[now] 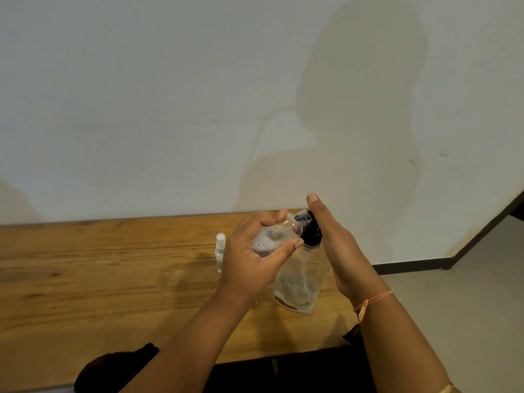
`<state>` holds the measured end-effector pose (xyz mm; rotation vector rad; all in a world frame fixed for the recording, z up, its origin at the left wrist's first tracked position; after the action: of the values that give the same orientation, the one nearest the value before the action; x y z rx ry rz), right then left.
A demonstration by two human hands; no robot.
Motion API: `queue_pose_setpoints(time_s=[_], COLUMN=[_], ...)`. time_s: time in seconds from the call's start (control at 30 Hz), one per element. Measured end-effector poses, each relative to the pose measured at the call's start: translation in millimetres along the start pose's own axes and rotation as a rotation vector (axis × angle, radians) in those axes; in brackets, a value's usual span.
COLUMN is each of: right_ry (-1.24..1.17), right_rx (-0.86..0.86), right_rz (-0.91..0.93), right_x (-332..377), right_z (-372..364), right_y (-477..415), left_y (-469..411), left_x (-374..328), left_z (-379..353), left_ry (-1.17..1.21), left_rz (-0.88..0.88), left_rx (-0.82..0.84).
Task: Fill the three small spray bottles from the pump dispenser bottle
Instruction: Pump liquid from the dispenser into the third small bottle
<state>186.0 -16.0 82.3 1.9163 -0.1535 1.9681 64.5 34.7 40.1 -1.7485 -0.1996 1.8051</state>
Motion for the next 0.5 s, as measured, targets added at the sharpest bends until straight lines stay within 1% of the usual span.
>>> queue_pose_setpoints(time_s=[0.17,0.27,0.37,0.5], right_ry=[-0.008,-0.022,-0.006,0.013], right_rx=[0.049,0.074,0.075,0.060], right_rz=[-0.010,-0.045,-0.072,-0.040], right_x=[3.3,2.3,3.0,3.3], right_z=[1.8,6.6,5.8,3.8], right_y=[0.7,-1.6,-3.8,-3.0], left_y=[-2.0,1.0,5.2,6.8], left_x=[-2.6,-0.3,4.1,6.1], left_z=[-1.1,-2.4,-3.2,-3.7], left_ry=[0.010,0.020,0.031,0.035], left_rz=[-0.021,0.017,0.025,0.029], left_rx=[-0.012,0.002,-0.009,-0.015])
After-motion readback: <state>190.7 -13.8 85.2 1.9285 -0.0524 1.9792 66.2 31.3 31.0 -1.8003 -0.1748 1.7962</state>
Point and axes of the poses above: each hand's wrist, its own y-axis away from the middle knuckle, its own z-axis out of the back of the hand, x = y × z, the point moved 1 cm from there along -y, towards the middle knuckle, and after that the axes turned 4 degrees about x, right-handed, at the moved point
